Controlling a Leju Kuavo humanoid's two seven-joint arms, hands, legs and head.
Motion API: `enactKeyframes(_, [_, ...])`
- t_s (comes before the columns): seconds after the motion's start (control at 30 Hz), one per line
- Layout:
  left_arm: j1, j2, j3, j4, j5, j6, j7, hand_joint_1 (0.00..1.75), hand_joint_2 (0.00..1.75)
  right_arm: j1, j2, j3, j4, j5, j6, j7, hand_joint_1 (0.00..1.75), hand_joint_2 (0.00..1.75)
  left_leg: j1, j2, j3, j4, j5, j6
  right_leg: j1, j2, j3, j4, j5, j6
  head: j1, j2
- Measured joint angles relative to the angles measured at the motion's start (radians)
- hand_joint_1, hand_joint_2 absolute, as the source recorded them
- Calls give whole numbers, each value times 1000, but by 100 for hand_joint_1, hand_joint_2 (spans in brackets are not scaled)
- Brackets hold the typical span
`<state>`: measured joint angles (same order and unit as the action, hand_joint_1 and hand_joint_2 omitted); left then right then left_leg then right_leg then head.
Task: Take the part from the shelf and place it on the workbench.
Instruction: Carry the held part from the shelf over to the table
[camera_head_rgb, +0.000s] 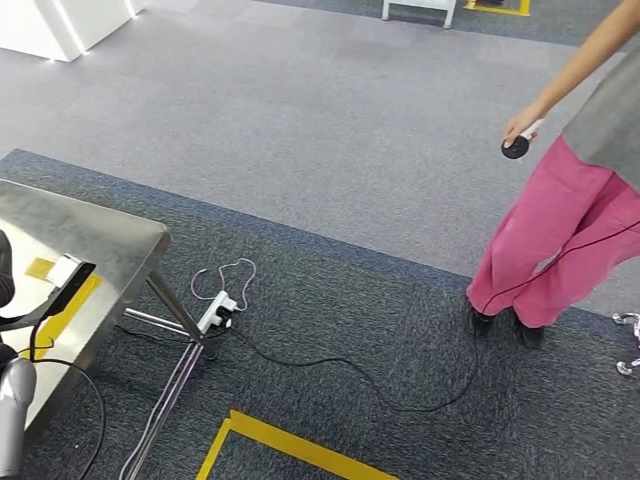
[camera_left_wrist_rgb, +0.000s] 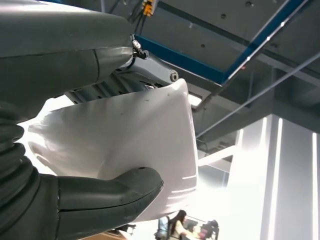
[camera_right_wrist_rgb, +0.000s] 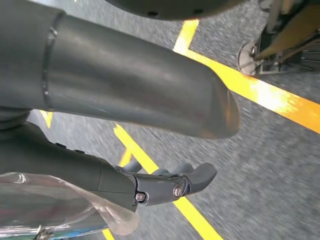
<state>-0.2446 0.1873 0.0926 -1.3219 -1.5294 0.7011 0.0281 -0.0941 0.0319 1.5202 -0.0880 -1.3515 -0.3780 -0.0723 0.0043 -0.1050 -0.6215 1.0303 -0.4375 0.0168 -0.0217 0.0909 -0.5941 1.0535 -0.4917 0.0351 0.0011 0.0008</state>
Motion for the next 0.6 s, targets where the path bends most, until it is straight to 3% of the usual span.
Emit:
enactKeyframes(0.03, [-4,2,-9,4,-1,0,3,175,175,0,0,0,0,0,0,0,0,0,1,-12,-5,2,1,-7,-2,15,8,-15,-1,-2,0,0])
enactKeyframes(0.1, [-10,7,-27,11,-2,0,12,175,175,0,0,0,-1,-1,0,0,0,0,6,-35,-12,0,7,-19,0,-6,13,-21,0,-12,2,0])
enactKeyframes(0.13, [-12,11,-36,16,-2,0,17,175,175,-1,0,0,-1,-2,0,0,0,0,5,-26,-16,6,3,-23,0,-20,16,-24,1,-18,0,0])
enactKeyframes(0.17, [-17,13,-44,20,-3,0,21,175,175,-1,0,0,-1,-2,0,0,0,0,4,-4,-26,27,-10,-27,0,-35,20,-27,2,-24,-2,0])
enactKeyframes(0.23, [-29,15,-64,27,-3,0,29,175,175,0,-1,0,-1,-3,0,-1,0,0,1,60,-72,130,-64,-33,4,-66,25,-30,1,-34,-8,0])
enactKeyframes(0.3, [-36,15,-84,36,-3,0,34,175,175,1,-1,0,-1,-4,0,-1,0,0,3,87,-131,256,-113,-38,8,-99,27,-31,-3,-39,-10,0])
enactKeyframes(0.33, [-36,16,-92,40,-3,0,36,175,175,1,-1,0,-1,-4,0,-1,0,0,3,91,-143,283,-115,-38,9,-114,29,-31,-6,-40,-10,0])
enactKeyframes(0.37, [-36,16,-99,45,-3,0,37,175,175,1,-1,0,-1,-5,0,-2,0,0,4,93,-137,272,-99,-37,10,-129,31,-31,-9,-40,-10,0])
enactKeyframes(0.4, [-38,16,-104,48,-3,0,39,175,175,1,-1,0,-1,-6,0,-3,0,0,3,99,-111,222,-67,-33,11,-143,35,-31,-12,-39,-10,0])
enactKeyframes(0.47, [-44,18,-115,52,-3,0,42,175,175,0,0,0,-1,-6,0,-5,0,0,-8,145,-40,86,-11,-20,16,-168,45,-30,-20,-34,-10,0])
enactKeyframes(0.53, [-52,20,-124,55,-3,0,44,175,175,-1,0,0,-1,-6,0,-6,0,0,-23,182,-4,13,-1,-7,21,-192,51,-30,-27,-26,-10,0])
enactKeyframes(0.6, [-56,24,-129,58,-4,0,46,175,175,-5,1,0,-2,-6,0,-7,0,0,-27,166,-1,2,-5,3,23,-217,57,-34,-33,-16,-9,0])
